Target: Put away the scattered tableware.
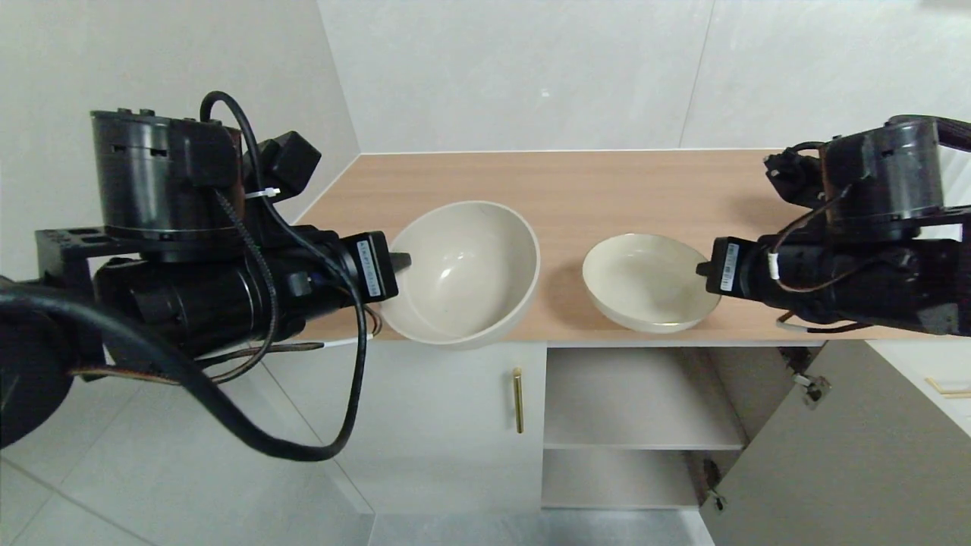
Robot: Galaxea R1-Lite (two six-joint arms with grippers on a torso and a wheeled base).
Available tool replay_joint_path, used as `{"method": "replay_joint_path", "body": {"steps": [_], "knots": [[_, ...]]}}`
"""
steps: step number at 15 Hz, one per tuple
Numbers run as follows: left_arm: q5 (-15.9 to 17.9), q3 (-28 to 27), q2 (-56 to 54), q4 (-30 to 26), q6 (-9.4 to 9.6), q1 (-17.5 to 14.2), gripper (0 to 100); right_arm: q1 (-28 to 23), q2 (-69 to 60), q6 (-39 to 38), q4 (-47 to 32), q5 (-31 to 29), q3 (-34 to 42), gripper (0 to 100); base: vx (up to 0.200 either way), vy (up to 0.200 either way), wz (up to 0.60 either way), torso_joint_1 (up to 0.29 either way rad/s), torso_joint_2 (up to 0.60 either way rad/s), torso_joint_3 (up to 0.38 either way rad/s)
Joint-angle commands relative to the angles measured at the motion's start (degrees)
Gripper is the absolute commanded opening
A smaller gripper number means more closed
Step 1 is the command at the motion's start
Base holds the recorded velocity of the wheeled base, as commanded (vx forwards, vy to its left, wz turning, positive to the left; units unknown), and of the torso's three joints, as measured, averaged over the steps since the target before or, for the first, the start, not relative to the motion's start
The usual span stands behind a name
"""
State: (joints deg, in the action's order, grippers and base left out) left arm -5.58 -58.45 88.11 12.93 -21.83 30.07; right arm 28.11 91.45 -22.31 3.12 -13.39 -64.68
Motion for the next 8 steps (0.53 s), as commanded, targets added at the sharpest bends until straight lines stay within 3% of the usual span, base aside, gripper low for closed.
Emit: {"method": "replay_joint_path", "body": {"steps": [1, 4, 8], "knots": [[-0.1, 4.1, -3.9, 0.0, 0.12, 0.3, 0, 0.0, -8.7, 0.1, -4.7, 2.6, 3.2, 0, 0.0, 0.0, 0.0, 0.0, 0.0, 0.0], [-0.1, 6.9, -7.4, -0.1, 0.12, 1.4, 0, 0.8, -11.6, 0.0, -12.3, 3.2, 5.4, 0, 0.0, 0.0, 0.0, 0.0, 0.0, 0.0], [-0.2, 7.5, -6.8, -0.2, 0.12, 3.1, 0, 0.8, -15.5, 0.1, -12.4, 4.4, 11.1, 0, 0.0, 0.0, 0.0, 0.0, 0.0, 0.0]]}}
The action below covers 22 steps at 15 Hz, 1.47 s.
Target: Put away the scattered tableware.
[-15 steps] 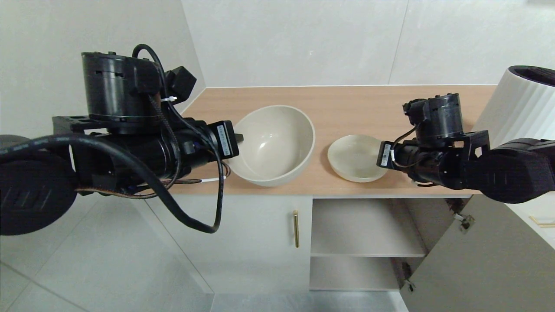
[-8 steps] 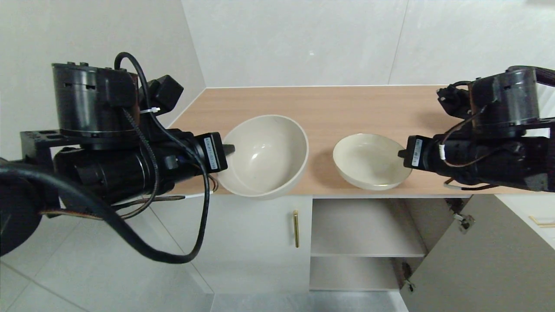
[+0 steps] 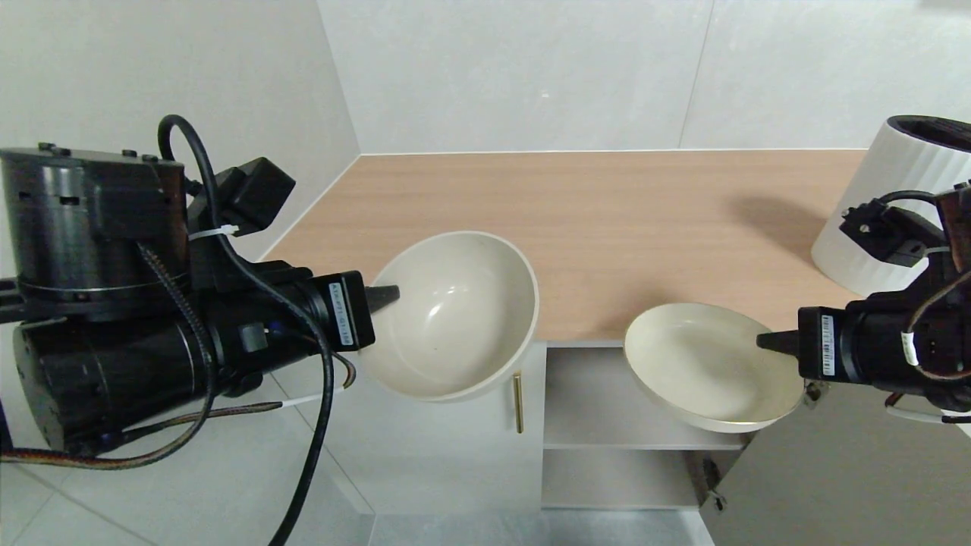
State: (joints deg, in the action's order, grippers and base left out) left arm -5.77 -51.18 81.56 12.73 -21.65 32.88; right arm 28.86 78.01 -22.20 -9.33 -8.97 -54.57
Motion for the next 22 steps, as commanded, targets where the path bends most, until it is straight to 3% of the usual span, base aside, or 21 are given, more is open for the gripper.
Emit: {"method": "replay_joint_path", "body": {"steps": [1, 3, 13, 22], "knots": [[0.0, 0.2, -0.1, 0.0, -0.06, 0.3, 0, 0.1, -2.1, 0.1, 0.1, 0.2, 1.1, 0, -0.2, 0.0, 0.0, -0.007, 0.01, 0.012], [-0.1, 0.2, -0.1, 0.0, -0.06, 0.3, 0, 0.0, -1.6, 0.1, 0.2, 0.3, 1.7, 0, -0.2, 0.0, 0.0, 0.007, 0.0, 0.0], [0.0, 0.6, 0.8, -0.1, -0.06, 0.4, 0, -0.1, -0.5, 0.3, 1.5, 0.1, 3.1, 0, 0.0, 0.0, 0.0, -0.006, 0.01, 0.009], [0.0, 0.6, 1.7, -0.1, -0.06, 0.3, 0, -0.1, 1.1, 0.3, 2.6, -0.1, 3.6, 0, 0.0, 0.0, 0.0, -0.2, 0.44, 0.24]]}}
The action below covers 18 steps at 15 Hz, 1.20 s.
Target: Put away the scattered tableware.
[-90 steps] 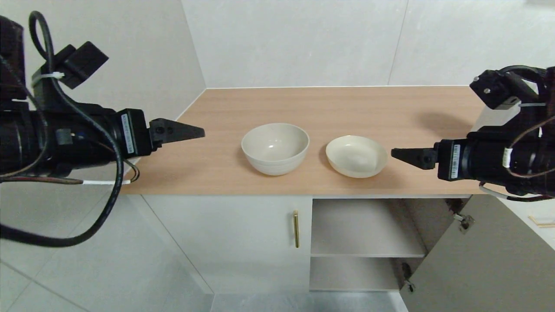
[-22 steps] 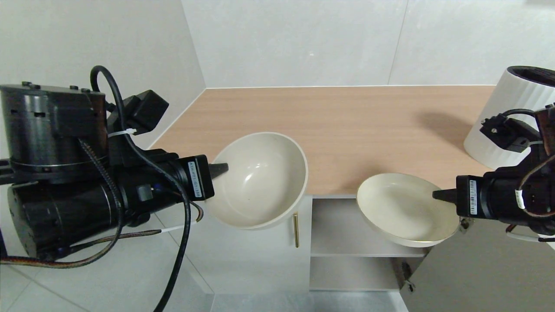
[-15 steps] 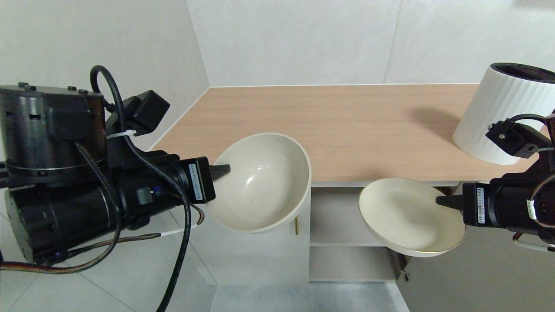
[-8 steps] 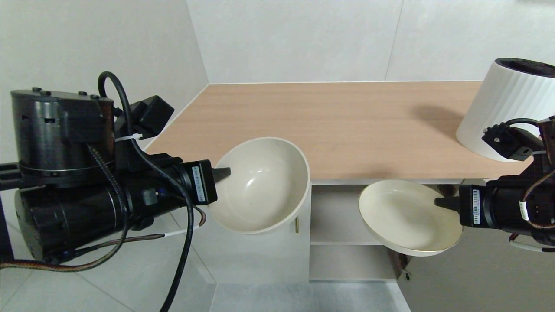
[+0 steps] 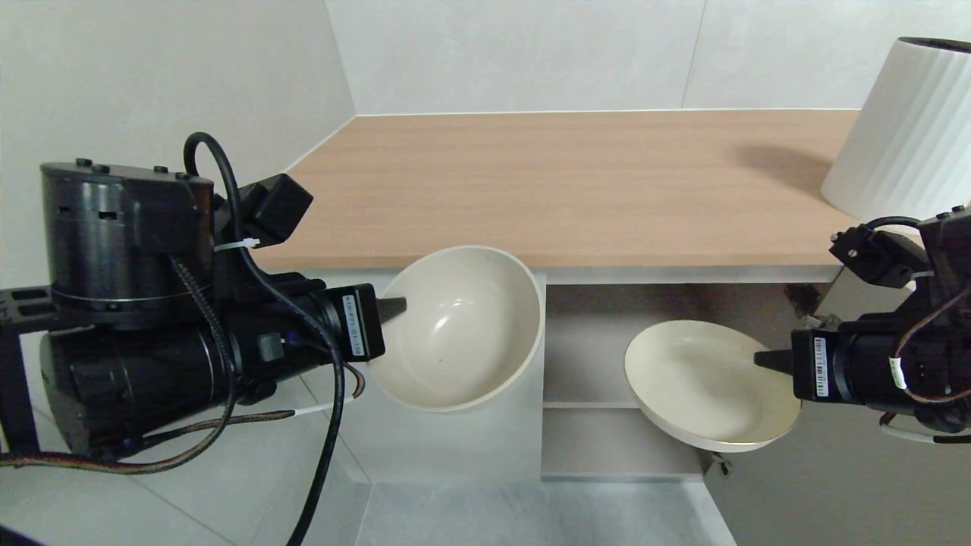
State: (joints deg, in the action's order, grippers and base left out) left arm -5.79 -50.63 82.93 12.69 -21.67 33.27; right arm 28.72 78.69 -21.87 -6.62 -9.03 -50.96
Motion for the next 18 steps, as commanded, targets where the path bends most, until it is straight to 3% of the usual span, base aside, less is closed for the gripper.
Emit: {"method": "replay_joint_path", "body": {"steps": [1, 8, 12, 18], "knots": [[0.0, 0.0, 0.3, 0.0, -0.03, 0.0, 0, 0.0, 0.8, 0.0, -0.1, 0.0, 0.0, 0, 0.0, 0.0, 0.0, -0.198, 0.47, 0.271], [0.0, 0.0, 0.4, 0.0, -0.03, 0.0, 0, 0.0, 1.5, 0.0, -0.1, 0.0, 0.1, 0, 0.0, 0.0, 0.0, -0.189, 0.46, 0.265], [0.0, -0.1, 0.7, 0.0, -0.03, 0.0, 0, 0.0, 4.3, 0.0, 0.1, -0.1, -0.1, 0, 0.0, 0.0, 0.0, -0.056, 0.16, 0.087], [0.1, -0.1, 0.7, 0.0, -0.03, 0.0, 0, -2.7, 22.3, -1.0, 12.3, -3.2, 0.0, 0, 0.0, 0.0, 0.0, 0.0, 0.0, 0.0]]}}
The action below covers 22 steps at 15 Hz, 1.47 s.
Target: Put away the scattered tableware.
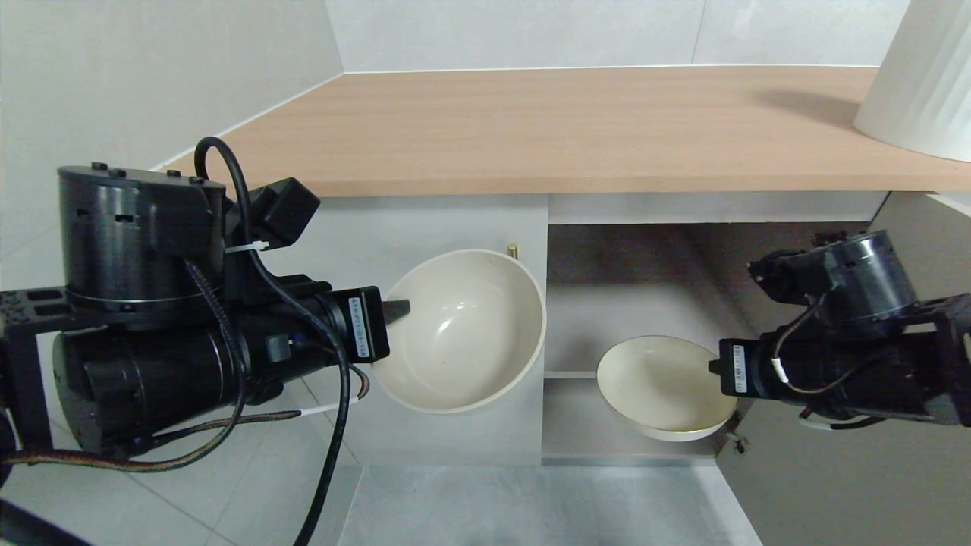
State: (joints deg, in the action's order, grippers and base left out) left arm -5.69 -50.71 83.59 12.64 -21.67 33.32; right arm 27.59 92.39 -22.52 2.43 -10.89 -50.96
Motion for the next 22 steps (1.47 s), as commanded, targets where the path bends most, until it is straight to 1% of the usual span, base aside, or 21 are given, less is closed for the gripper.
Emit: {"method": "replay_joint_path", "body": {"steps": [1, 3, 5, 7, 8, 11, 15, 16, 19, 20, 22], "knots": [[0.0, 0.0, 0.1, 0.0, -0.03, 0.1, 0, -2.3, 12.2, -1.0, 6.1, -2.3, 0.0, 0, 0.0, 0.0, 0.0, 0.0, 0.0, 0.0], [0.0, 0.0, 0.1, 0.0, -0.03, 0.2, 0, -3.2, 16.9, -3.4, 10.6, -3.8, -0.1, 0, 0.0, 0.0, 0.0, 0.0, 0.0, 0.0], [0.0, 0.0, 0.1, 0.0, -0.03, 0.2, 0, -4.7, 21.3, -4.8, 17.7, -6.0, -0.4, 0, 0.0, 0.0, 0.0, 0.0, 0.0, 0.0], [0.0, 0.0, 0.2, 0.0, -0.03, 0.3, 0, -5.8, 23.7, -5.2, 21.4, -7.0, -0.7, 0, 0.0, 0.0, 0.0, 0.0, 0.0, 0.0], [0.0, 0.0, 0.3, 0.0, -0.03, 0.3, 0, -6.6, 26.2, -6.7, 23.4, -8.2, -2.0, 0, 0.0, 0.0, 0.0, 0.0, 0.0, 0.0], [-0.1, 0.1, 1.0, 0.0, -0.03, 0.8, 0, -7.8, 31.8, -7.8, 23.9, -12.8, -7.2, 0, 0.0, 0.0, 0.0, 0.0, 0.0, 0.0], [-0.2, 0.1, 1.1, 0.1, -0.03, 0.9, 0, -8.0, 36.5, -7.9, 23.9, -14.8, -12.9, 0, 0.0, 0.0, 0.0, 0.0, 0.0, 0.0], [-0.1, 0.1, 1.2, 0.0, -0.03, 0.9, 0, -8.8, 38.2, -8.3, 23.9, -17.1, -15.1, 0, 0.0, 0.0, 0.0, 0.0, 0.0, 0.0], [-0.2, 0.2, 1.8, 0.0, -0.03, 1.0, 0, -9.4, 40.2, -8.9, 23.9, -18.6, -18.6, 0, 0.0, 0.0, 0.0, 0.0, 0.0, 0.0], [-0.1, 0.4, 1.8, 0.1, 0.05, 1.0, 0, -9.5, 41.6, -8.9, 23.9, -20.1, -20.6, 0, 0.0, 0.0, 0.0, 0.0, 0.0, 0.0], [-0.1, 0.5, 1.8, 0.2, 0.23, 1.0, 0, -9.8, 42.6, -9.1, 23.9, -22.1, -22.1, 0, 0.0, 0.0, 0.0, 0.0, 0.0, 0.0]]}}
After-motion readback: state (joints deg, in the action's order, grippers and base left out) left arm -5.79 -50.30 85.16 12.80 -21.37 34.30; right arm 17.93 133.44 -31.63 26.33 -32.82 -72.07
